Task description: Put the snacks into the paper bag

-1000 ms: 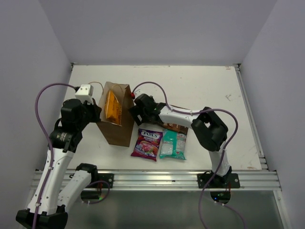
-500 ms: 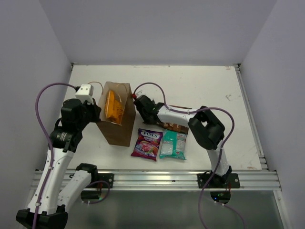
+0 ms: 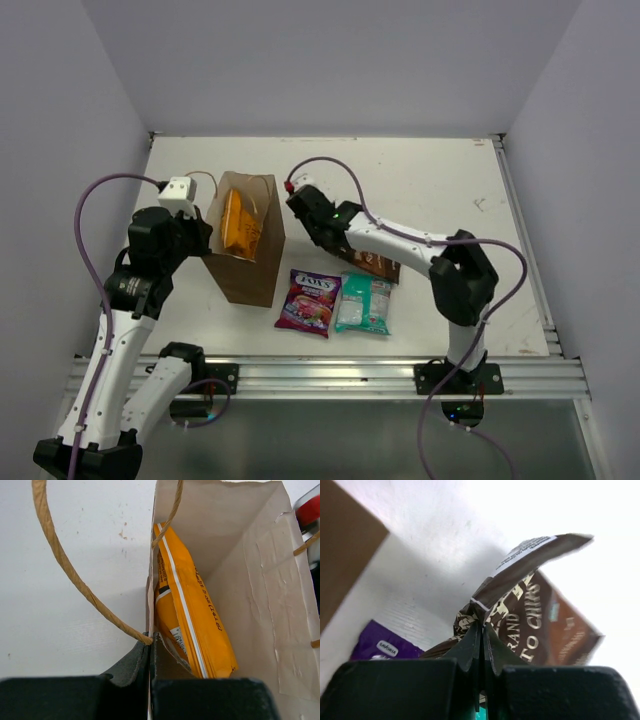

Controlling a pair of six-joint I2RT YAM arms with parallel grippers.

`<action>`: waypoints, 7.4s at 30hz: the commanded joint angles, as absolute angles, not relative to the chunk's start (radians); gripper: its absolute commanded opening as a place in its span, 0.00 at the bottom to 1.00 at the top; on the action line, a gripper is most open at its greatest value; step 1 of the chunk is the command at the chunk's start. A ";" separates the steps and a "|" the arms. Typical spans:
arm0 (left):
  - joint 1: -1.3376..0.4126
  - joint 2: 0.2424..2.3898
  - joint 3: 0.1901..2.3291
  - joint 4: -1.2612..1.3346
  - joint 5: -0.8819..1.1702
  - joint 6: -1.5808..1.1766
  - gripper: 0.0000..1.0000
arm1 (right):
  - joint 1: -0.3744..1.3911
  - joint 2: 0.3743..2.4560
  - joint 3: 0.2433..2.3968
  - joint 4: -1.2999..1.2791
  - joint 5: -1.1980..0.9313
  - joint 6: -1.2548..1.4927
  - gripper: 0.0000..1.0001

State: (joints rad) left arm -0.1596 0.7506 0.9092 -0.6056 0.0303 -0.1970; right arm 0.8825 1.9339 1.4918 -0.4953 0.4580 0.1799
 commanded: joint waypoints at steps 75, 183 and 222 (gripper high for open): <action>-0.190 0.710 0.890 -0.575 0.080 -0.187 0.00 | 1.175 1.620 1.950 -0.152 0.271 0.261 0.00; -0.288 0.772 0.896 -0.581 0.052 -0.170 0.00 | 1.019 1.566 0.986 -0.708 0.471 0.736 0.00; -0.288 0.721 0.904 -0.598 0.009 -0.172 0.00 | 1.063 1.803 2.036 -0.400 0.137 0.385 0.00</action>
State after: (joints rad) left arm -0.2783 0.7231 0.8902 -0.5804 0.0067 -0.1864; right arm 1.0309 1.9282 2.1262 -0.4824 0.1825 0.3054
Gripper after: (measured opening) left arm 0.015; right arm 0.032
